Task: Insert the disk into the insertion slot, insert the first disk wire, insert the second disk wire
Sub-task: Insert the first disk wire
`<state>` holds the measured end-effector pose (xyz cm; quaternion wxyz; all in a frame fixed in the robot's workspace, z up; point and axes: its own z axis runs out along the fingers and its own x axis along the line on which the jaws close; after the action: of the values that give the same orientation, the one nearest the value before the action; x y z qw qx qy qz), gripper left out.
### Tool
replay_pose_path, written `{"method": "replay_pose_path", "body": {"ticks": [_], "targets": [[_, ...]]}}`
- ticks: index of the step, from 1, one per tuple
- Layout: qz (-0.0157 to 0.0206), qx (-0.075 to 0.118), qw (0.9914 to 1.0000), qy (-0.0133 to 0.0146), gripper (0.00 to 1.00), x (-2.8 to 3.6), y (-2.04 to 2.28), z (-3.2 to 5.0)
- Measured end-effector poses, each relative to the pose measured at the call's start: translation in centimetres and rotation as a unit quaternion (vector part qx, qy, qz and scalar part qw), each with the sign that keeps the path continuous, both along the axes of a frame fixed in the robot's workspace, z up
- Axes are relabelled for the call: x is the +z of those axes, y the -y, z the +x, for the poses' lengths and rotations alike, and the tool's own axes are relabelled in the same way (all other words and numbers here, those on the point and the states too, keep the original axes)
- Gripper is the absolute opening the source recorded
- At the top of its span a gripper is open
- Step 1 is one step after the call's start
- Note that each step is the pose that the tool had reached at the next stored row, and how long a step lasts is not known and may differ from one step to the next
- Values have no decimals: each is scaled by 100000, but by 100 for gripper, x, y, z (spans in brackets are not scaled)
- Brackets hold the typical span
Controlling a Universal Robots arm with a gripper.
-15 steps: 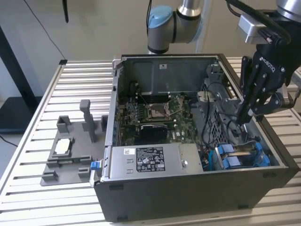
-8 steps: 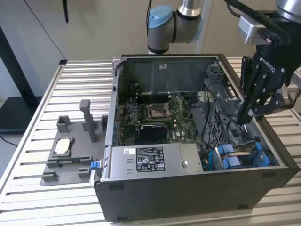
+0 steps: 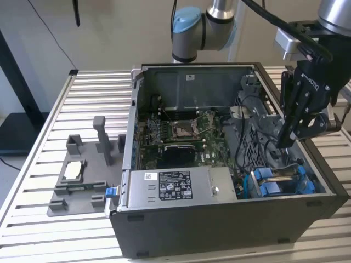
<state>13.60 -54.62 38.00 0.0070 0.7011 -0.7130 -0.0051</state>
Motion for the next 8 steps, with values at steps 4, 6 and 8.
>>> {"method": "replay_pose_path", "body": {"ticks": [4,6,8], "targets": [[-113,22,99994,1044,19,-30,0,0],[-167,45,99988,1514,19,-45,1,0],[-191,83,99983,1808,19,-63,3,0]]}}
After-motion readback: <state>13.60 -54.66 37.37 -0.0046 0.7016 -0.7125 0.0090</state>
